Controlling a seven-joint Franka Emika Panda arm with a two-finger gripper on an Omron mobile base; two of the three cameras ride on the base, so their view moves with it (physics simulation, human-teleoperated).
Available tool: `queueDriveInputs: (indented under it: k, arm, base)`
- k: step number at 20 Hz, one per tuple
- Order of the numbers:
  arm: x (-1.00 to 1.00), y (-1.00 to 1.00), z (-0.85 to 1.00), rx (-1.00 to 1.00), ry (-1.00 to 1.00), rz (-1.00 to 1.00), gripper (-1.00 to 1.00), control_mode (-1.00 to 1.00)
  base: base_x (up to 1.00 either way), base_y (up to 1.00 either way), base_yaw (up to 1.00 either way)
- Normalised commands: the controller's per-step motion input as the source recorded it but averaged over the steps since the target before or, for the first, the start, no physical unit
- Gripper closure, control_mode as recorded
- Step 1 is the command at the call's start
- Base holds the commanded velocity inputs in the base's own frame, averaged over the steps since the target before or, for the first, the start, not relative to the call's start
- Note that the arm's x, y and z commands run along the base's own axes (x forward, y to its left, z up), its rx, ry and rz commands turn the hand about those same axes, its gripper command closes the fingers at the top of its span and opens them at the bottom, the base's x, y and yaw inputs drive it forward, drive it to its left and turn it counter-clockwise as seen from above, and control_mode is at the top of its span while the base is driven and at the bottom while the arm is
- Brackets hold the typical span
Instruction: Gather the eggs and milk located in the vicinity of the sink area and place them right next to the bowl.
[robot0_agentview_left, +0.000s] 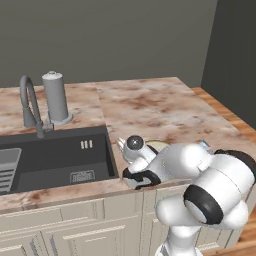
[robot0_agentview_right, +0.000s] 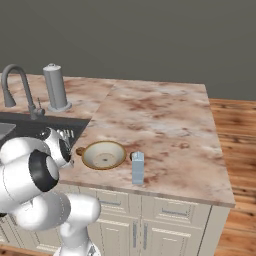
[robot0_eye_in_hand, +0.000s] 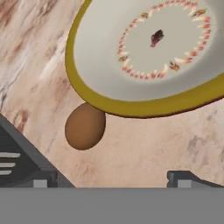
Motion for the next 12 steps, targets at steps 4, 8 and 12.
queueDriveInputs:
  k: [4, 8, 12]
  arm:
    - [-0.69, -0.04, 0.89, 0.0, 0.0, 0.03, -1.0, -1.0]
    - [-0.51, -0.08, 0.92, -0.03, 0.12, 0.0, -1.0, -1.0]
    - [-0.49, -0.12, 0.92, -0.1, 0.17, 0.0, -1.0, -1.0]
  base:
    - [0.0, 0.0, 0.0]
    - [0.0, 0.0, 0.0]
    - [0.0, 0.0, 0.0]
